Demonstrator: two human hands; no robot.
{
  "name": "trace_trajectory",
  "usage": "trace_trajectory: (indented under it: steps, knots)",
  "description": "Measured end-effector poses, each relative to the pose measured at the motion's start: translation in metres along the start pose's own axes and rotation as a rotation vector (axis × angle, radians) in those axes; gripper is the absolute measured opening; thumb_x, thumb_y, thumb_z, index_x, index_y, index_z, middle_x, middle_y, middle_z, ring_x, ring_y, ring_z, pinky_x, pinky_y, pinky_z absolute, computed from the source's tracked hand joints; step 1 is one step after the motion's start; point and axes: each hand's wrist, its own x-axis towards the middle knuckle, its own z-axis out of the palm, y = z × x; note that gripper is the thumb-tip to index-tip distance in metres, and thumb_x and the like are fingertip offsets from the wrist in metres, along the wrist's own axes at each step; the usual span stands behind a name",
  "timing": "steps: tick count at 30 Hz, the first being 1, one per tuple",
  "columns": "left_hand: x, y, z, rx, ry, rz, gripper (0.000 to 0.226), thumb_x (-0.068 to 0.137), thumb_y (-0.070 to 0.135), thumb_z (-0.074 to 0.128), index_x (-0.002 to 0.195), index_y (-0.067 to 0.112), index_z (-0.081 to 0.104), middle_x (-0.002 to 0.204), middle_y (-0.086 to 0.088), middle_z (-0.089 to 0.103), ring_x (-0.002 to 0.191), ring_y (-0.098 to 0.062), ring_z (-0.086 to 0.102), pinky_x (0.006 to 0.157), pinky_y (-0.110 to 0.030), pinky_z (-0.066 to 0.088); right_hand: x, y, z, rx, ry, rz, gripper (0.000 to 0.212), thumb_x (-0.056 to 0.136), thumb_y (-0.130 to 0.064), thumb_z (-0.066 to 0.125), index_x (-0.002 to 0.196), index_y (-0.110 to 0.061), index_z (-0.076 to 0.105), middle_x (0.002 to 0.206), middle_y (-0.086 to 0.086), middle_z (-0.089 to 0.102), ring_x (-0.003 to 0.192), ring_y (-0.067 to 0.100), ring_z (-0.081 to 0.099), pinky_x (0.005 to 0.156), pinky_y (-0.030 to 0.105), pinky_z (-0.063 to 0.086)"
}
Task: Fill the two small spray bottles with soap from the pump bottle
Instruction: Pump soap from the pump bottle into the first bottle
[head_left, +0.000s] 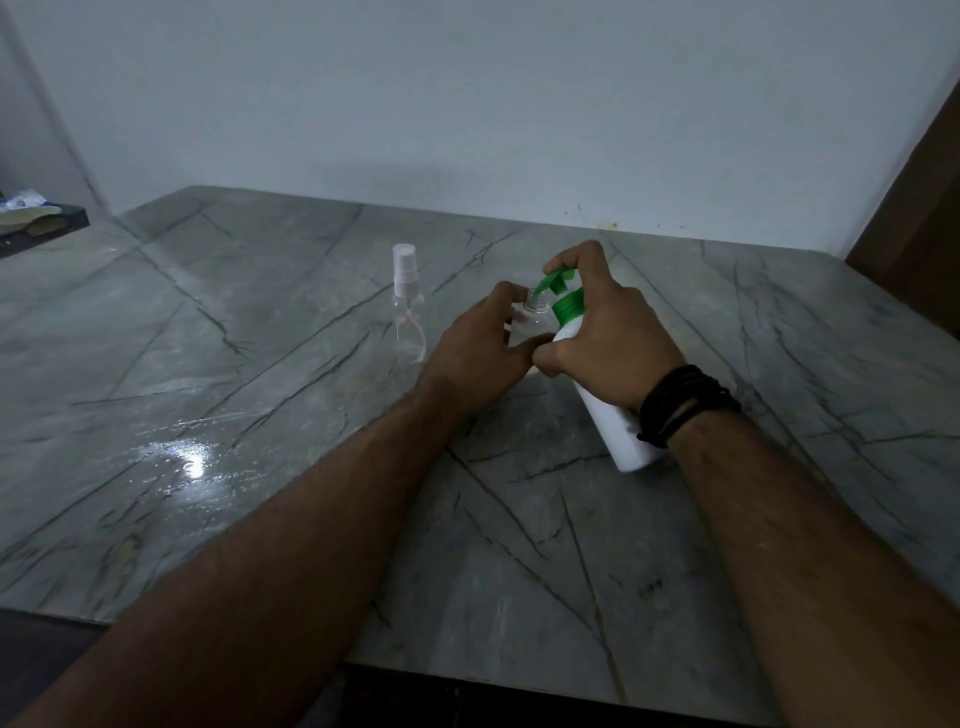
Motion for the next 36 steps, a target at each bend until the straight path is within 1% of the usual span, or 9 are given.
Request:
trace_trajectory:
  steps: [3,8,13,17,21,24,30,34,36]
  knots:
    - [-0.0004,0.0002,-0.0010,-0.012,-0.002,0.004,0.041,0.085,0.037,0.070,0.118,0.023,0.051,0.114,0.001,0.065,0.094,-0.015,0.065,0.079,-0.041,0.057,-0.0002,-0.0003,0.0011,-0.008,-0.005,0.003,0.074,0.062,-0.015,0.079,0.122,-0.034,0.040,0.095,-0.006,0.062,0.075,0.013,0.062,0.061,0.024,0.046]
    - [-0.0009,-0.0007,-0.0011,-0.001,-0.011,0.018,0.042,0.085,0.035,0.070,0.120,0.020,0.051,0.116,-0.002,0.065,0.094,-0.017,0.065,0.080,-0.041,0.057,0.0017,0.0004,0.0018,-0.002,0.007,-0.002,0.072,0.061,-0.016,0.080,0.118,-0.031,0.039,0.099,-0.003,0.062,0.081,0.018,0.064,0.069,0.033,0.056]
    - [-0.0005,-0.0009,-0.0009,0.003,-0.008,-0.003,0.041,0.086,0.035,0.069,0.120,0.023,0.050,0.115,0.001,0.064,0.094,-0.016,0.064,0.077,-0.038,0.057,0.0007,0.0009,0.0023,-0.002,0.010,-0.027,0.072,0.062,-0.016,0.080,0.121,-0.031,0.040,0.099,-0.002,0.064,0.078,0.016,0.064,0.065,0.027,0.052]
    - [-0.0002,-0.0005,-0.0003,0.001,-0.006,-0.004,0.041,0.085,0.035,0.070,0.120,0.022,0.051,0.115,-0.001,0.064,0.094,-0.017,0.065,0.073,-0.035,0.056,-0.0003,0.0013,0.0009,0.010,0.029,-0.035,0.075,0.061,-0.017,0.080,0.122,-0.031,0.040,0.101,0.000,0.065,0.079,0.018,0.065,0.069,0.032,0.056]
    - [0.0002,-0.0009,-0.0007,0.004,-0.004,0.000,0.044,0.084,0.037,0.071,0.121,0.022,0.050,0.114,-0.001,0.065,0.092,-0.016,0.065,0.072,-0.038,0.057,-0.0008,0.0013,-0.0006,0.025,0.041,-0.042,0.072,0.059,-0.017,0.080,0.118,-0.029,0.042,0.097,-0.001,0.064,0.076,0.017,0.065,0.067,0.035,0.057]
    - [-0.0006,-0.0011,-0.0004,-0.001,-0.002,0.004,0.044,0.084,0.036,0.071,0.120,0.022,0.051,0.113,-0.001,0.065,0.090,-0.016,0.065,0.071,-0.039,0.058,-0.0016,0.0018,-0.0004,0.019,0.044,-0.050,0.072,0.060,-0.019,0.081,0.120,-0.029,0.042,0.098,-0.001,0.065,0.077,0.018,0.066,0.067,0.034,0.056]
    - [-0.0003,-0.0006,-0.0009,0.005,-0.010,0.000,0.044,0.085,0.037,0.070,0.121,0.022,0.050,0.115,-0.001,0.064,0.091,-0.015,0.064,0.068,-0.034,0.057,-0.0029,0.0011,-0.0019,0.026,0.066,-0.061,0.074,0.059,-0.019,0.079,0.122,-0.030,0.041,0.097,-0.002,0.065,0.077,0.016,0.065,0.069,0.034,0.057]
    - [-0.0003,0.0000,-0.0015,0.030,-0.014,0.008,0.047,0.086,0.037,0.070,0.124,0.019,0.049,0.121,-0.005,0.063,0.095,-0.017,0.064,0.079,-0.036,0.057,-0.0022,0.0016,-0.0017,0.033,0.069,-0.058,0.073,0.059,-0.016,0.081,0.118,-0.028,0.040,0.099,-0.006,0.064,0.079,0.014,0.066,0.072,0.036,0.058]
    - [-0.0005,-0.0003,-0.0013,0.025,-0.010,0.008,0.047,0.085,0.038,0.070,0.124,0.019,0.049,0.120,-0.004,0.064,0.095,-0.017,0.064,0.080,-0.038,0.058,-0.0024,0.0021,-0.0016,0.034,0.076,-0.056,0.073,0.061,-0.016,0.081,0.119,-0.028,0.040,0.101,-0.004,0.064,0.080,0.015,0.065,0.073,0.035,0.058]
